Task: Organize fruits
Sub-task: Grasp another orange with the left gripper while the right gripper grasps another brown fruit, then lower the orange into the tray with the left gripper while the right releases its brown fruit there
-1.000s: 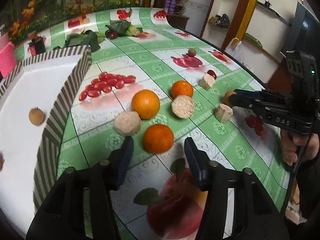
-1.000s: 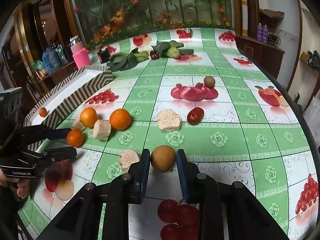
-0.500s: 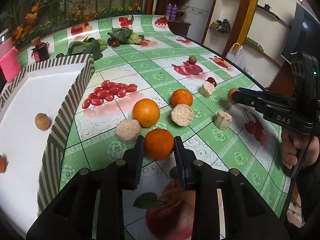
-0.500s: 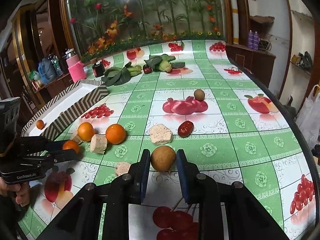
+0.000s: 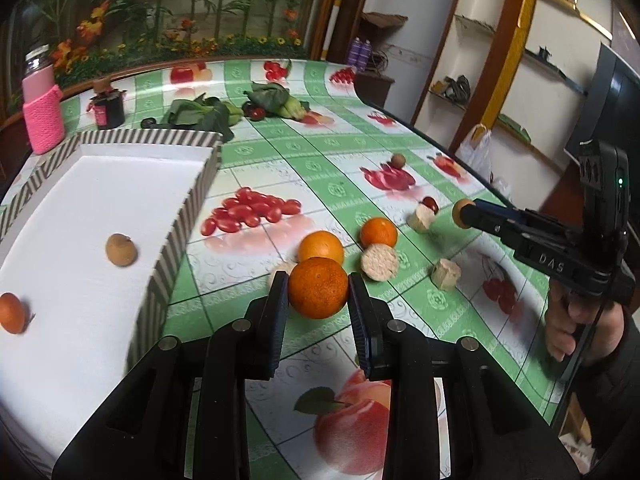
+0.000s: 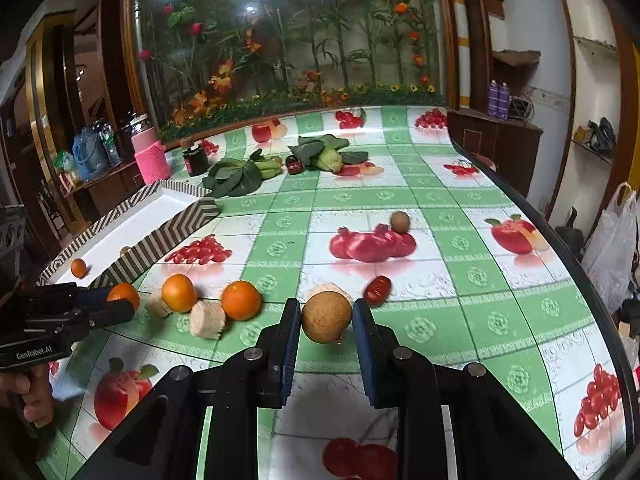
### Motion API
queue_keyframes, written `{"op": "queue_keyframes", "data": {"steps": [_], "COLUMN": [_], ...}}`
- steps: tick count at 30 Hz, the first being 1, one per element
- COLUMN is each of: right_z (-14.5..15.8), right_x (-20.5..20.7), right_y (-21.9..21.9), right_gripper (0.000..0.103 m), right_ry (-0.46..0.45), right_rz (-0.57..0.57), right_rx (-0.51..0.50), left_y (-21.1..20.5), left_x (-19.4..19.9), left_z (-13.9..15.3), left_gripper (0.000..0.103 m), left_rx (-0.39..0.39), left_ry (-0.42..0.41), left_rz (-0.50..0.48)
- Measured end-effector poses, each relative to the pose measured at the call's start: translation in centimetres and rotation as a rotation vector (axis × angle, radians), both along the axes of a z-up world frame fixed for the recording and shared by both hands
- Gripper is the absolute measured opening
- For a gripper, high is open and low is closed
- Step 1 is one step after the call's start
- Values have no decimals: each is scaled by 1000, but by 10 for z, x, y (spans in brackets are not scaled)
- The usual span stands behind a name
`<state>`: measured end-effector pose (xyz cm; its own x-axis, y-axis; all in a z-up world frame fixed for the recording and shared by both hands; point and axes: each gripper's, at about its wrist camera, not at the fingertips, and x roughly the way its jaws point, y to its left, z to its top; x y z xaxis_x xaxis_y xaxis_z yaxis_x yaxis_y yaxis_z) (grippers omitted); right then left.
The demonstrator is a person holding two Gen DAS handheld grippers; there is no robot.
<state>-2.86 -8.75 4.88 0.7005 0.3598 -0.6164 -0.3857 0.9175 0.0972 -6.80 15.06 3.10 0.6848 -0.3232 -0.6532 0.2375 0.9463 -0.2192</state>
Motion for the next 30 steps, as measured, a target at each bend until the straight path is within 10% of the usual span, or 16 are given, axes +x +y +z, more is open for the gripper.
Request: {"op": "queue_keyframes", "data": {"steps": [30], "right_z": [28], "right_x": [-5], "right_y": [157], "right_gripper": [26], "right_ry": [-88], "right_rz": [279], "right_rx": [-3], "left_y": [113], "left_x": [-24], "left_z": [8], "left_gripper": [28], "left_rx": [-105], "left_ry": [-39], "left_rz": [314]}}
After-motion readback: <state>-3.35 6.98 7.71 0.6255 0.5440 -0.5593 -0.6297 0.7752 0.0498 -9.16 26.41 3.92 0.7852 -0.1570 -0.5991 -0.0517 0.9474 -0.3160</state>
